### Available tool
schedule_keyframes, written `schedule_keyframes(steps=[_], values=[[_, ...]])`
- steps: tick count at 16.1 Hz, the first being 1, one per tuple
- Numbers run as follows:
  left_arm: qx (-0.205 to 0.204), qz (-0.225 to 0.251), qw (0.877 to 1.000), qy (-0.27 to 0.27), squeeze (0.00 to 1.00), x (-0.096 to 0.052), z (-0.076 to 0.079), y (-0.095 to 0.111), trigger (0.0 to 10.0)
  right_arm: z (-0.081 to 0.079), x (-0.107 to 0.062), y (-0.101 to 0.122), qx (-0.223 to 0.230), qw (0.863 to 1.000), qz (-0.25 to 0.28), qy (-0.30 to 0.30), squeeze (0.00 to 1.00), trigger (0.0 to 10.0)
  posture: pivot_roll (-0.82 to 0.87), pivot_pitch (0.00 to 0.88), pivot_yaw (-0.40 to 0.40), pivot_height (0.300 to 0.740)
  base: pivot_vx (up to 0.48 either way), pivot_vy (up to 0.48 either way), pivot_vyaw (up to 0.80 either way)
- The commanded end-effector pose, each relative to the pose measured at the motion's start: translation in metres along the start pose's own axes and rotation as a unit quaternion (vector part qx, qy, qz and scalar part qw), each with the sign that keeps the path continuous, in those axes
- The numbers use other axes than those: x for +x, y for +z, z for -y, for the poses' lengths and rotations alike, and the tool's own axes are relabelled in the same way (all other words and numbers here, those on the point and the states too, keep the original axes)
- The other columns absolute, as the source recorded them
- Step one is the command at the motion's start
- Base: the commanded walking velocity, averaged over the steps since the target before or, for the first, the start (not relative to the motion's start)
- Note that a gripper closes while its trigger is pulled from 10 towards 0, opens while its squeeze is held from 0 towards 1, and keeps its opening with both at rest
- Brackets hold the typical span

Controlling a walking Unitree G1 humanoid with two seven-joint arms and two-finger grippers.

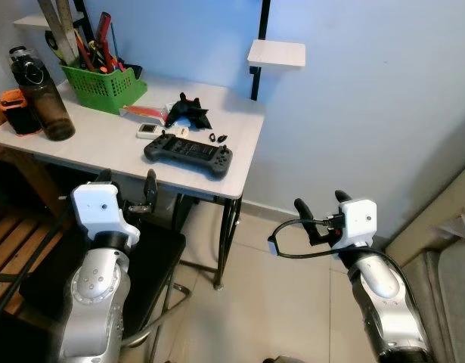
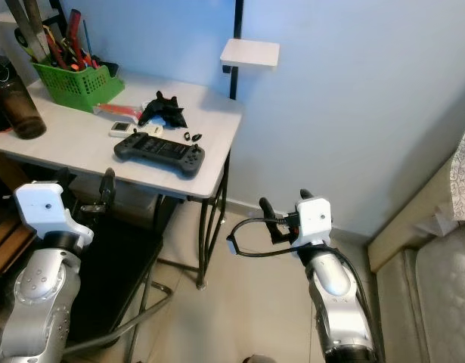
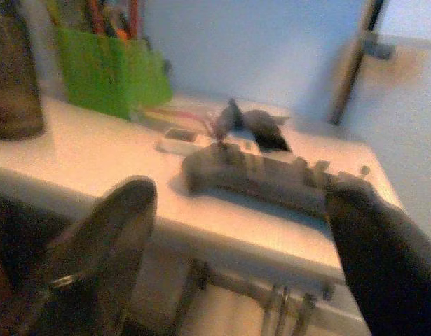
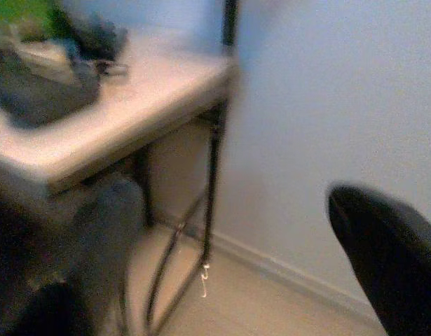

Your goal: Clean up the room

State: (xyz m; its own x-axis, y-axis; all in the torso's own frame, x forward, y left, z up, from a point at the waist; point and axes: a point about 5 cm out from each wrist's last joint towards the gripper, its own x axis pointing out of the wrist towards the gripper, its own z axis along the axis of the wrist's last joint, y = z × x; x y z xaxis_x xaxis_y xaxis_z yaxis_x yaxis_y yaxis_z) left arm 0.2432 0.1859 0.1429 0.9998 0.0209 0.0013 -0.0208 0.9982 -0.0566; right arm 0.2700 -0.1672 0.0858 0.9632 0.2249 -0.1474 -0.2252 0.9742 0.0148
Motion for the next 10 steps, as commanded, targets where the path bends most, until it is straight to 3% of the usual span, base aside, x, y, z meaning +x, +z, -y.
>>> schedule_keyframes(steps=[1,3,6,7,8,9,10], values=[[0.002,-0.009,1.0,-0.011,0.0,0.011,0.01,0.0,10.0,-0.007,0.011,0.013,0.018,1.0,0.01,0.005,0.0,10.0,-0.01,0.0,-0.092,0.74,0.0,0.0,0.0],[0.014,-0.004,1.0,-0.013,0.0,0.015,0.012,-0.006,10.0,-0.015,0.014,0.012,0.005,0.999,0.024,0.021,0.0,10.0,-0.02,0.0,-0.095,0.74,0.0,0.0,0.0],[0.022,-0.017,1.0,-0.001,0.0,0.017,0.01,0.002,10.0,-0.016,0.016,0.022,0.005,1.0,0.018,0.01,0.0,10.0,-0.01,0.004,-0.089,0.74,0.0,0.0,0.0],[0.011,-0.007,1.0,0.004,0.0,0.013,0.006,0.005,10.0,-0.012,0.012,0.023,-0.012,1.0,0.029,0.002,0.0,10.0,-0.01,0.008,-0.085,0.74,0.0,0.0,0.0],[0.029,0.017,0.999,0.001,0.0,-0.001,0.003,0.009,10.0,-0.01,0.001,0.023,-0.032,0.998,0.053,0.011,0.0,10.0,-0.01,0.012,-0.088,0.74,0.0,0.0,0.0],[0.052,0.044,0.998,-0.008,0.62,-0.01,0.004,0.014,10.0,-0.006,-0.008,0.027,-0.021,0.996,0.085,0.006,1.0,10.0,0.0,0.018,-0.093,0.74,0.0,0.0,0.0],[0.079,0.073,0.994,-0.017,1.0,-0.008,0.011,0.022,10.0,0.001,-0.009,0.033,-0.009,0.994,0.108,-0.022,1.0,10.0,0.0,0.012,-0.095,0.74,0.0,0.0,0.0]])
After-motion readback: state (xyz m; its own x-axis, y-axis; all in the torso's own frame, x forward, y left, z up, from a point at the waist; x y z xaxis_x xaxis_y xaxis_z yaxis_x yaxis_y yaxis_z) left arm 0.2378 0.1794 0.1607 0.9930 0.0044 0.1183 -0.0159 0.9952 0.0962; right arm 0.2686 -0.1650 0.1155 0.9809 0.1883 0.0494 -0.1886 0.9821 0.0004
